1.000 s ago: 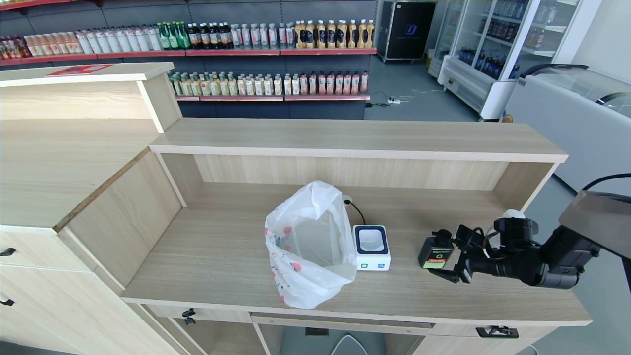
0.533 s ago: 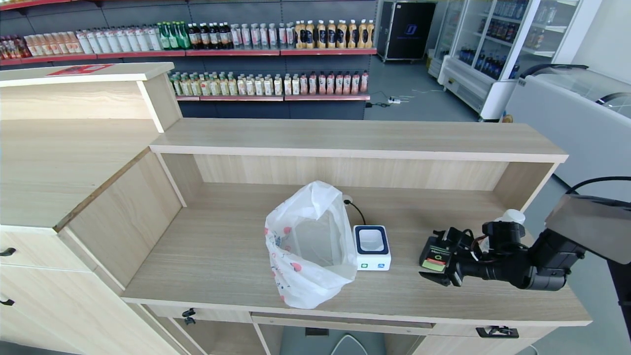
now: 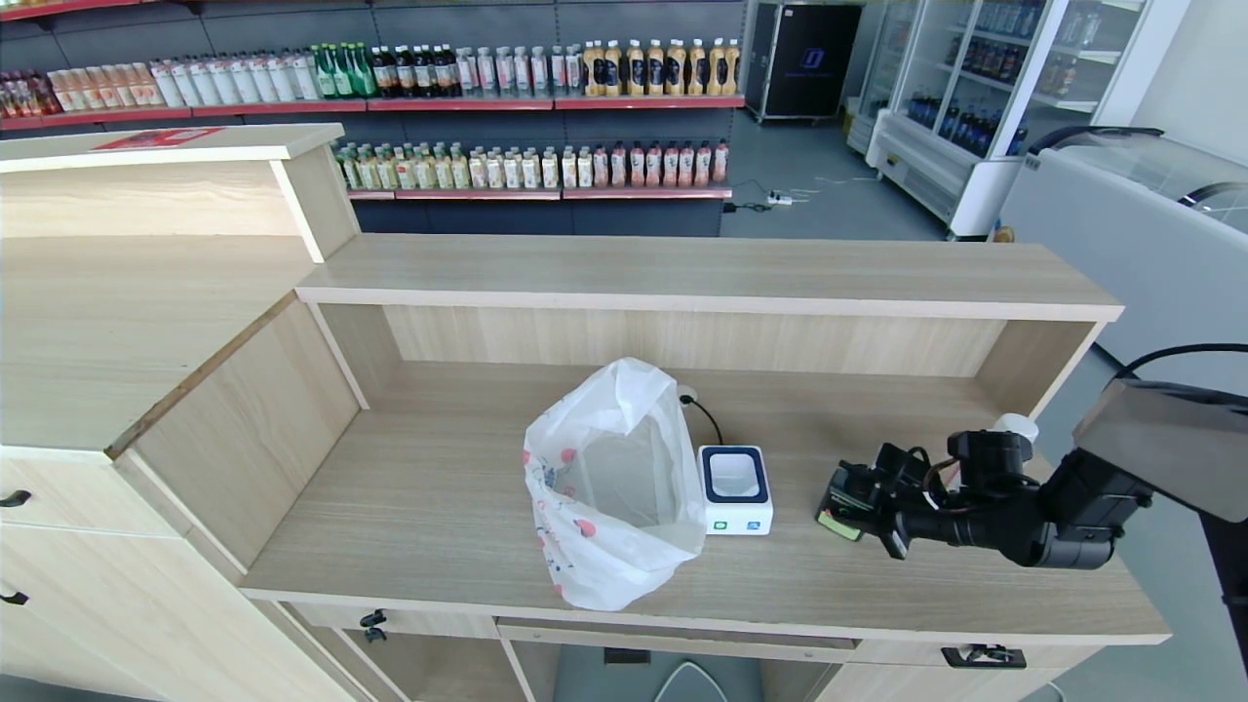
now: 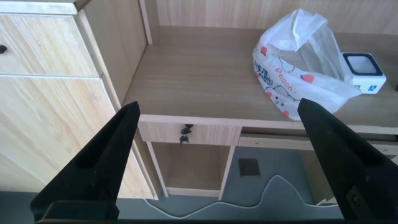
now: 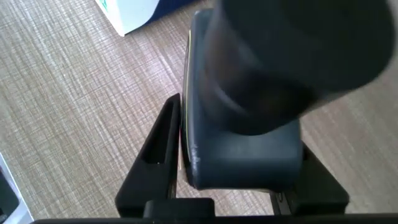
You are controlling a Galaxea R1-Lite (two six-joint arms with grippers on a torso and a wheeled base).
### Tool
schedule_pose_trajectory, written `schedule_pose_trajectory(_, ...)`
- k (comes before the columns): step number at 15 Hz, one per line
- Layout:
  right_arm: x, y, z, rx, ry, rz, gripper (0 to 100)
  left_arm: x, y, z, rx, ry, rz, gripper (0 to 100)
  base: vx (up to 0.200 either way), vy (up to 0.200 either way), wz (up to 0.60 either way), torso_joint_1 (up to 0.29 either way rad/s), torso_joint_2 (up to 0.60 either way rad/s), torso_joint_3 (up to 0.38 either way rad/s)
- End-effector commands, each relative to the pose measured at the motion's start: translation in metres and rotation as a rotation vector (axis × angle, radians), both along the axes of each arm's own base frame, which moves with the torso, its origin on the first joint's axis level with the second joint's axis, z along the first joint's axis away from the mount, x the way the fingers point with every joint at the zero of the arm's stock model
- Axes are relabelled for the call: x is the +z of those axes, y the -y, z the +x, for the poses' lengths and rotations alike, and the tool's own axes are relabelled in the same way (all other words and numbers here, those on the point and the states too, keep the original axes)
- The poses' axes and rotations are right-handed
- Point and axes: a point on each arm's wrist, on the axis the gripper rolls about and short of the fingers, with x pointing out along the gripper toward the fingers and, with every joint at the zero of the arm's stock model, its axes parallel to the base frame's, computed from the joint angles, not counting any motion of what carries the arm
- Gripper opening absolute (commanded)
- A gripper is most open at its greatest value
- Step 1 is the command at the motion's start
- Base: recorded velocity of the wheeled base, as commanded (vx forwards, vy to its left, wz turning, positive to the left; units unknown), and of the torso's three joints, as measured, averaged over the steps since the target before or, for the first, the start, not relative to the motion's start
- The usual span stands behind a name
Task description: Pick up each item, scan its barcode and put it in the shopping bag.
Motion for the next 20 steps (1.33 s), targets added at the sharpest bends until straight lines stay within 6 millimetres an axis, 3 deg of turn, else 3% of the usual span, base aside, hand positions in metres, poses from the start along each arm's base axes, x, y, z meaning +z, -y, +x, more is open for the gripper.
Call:
schedule_pose_trajectory(1,0.022,0.000,0.001,0.000,0.066,-0.014,0,0.000,0.000,0.000,-0.001,0.000,0.000,100,0.000,0.000,0.00,0.000,0.00,0.000)
schedule_pose_trajectory(3,0.064,0.002,-0.010,0.021,0.193,-0.075,0,0.000,0.000,0.000,-0.001,0.000,0.000,100,0.000,0.000,0.00,0.000,0.00,0.000)
schedule_pose_trajectory(7,0.140,0.013,-0.065,0.072,0.503,-0.399,0,0.000,0.000,0.000,-0.001,0.000,0.000,100,0.000,0.000,0.00,0.000,0.00,0.000)
schedule_pose_trajectory(9,0.162,0.009,-0.096,0.131,0.600,-0.457,0,0.000,0.000,0.000,0.001,0.000,0.000,100,0.000,0.000,0.00,0.000,0.00,0.000)
schedule_pose_trajectory(11,0.188,0.017,-0.124,0.166,0.766,-0.596,0,0.000,0.000,0.000,0.001,0.000,0.000,100,0.000,0.000,0.00,0.000,0.00,0.000)
schedule_pose_trajectory(12,0.216,0.026,-0.136,0.182,0.980,-0.759,0,0.000,0.000,0.000,-0.001,0.000,0.000,100,0.000,0.000,0.00,0.000,0.00,0.000)
schedule_pose_trajectory(14,0.247,0.028,-0.153,0.227,1.263,-0.913,0,0.000,0.000,0.000,-0.001,0.000,0.000,100,0.000,0.000,0.00,0.000,0.00,0.000)
schedule_pose_trajectory(18,0.291,0.005,-0.182,0.238,1.840,-1.093,0,0.000,0.000,0.000,0.001,0.000,0.000,100,0.000,0.000,0.00,0.000,0.00,0.000)
schedule_pose_trajectory(19,0.289,-0.003,-0.184,0.254,1.862,-1.063,0,0.000,0.000,0.000,0.001,0.000,0.000,100,0.000,0.000,0.00,0.000,0.00,0.000)
schedule_pose_trajectory(20,0.287,-0.025,-0.189,0.327,1.925,-0.980,0,0.000,0.000,0.000,-0.001,0.000,0.000,100,0.000,0.000,0.00,0.000,0.00,0.000)
